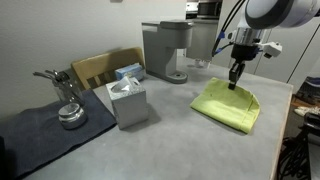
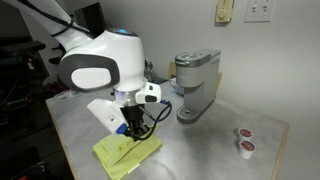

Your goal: Unfold the cloth

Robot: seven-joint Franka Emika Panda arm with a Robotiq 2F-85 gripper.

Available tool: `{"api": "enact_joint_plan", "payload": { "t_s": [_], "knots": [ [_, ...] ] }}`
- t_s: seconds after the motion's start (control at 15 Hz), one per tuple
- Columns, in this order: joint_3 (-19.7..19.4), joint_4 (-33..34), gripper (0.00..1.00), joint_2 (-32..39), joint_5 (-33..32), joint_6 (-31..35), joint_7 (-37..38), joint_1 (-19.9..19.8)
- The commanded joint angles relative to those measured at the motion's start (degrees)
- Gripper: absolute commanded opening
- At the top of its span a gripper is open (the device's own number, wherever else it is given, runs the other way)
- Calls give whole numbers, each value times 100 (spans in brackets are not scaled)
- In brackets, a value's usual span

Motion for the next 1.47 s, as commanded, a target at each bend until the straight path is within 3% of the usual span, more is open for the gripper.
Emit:
{"api": "enact_joint_plan", "payload": {
  "t_s": [0.0,1.4],
  "knots": [
    [-32,-189,0,-333,13,-154,-132,103],
    [3,-302,0,-581,-47,-222,43,749]
  ]
}}
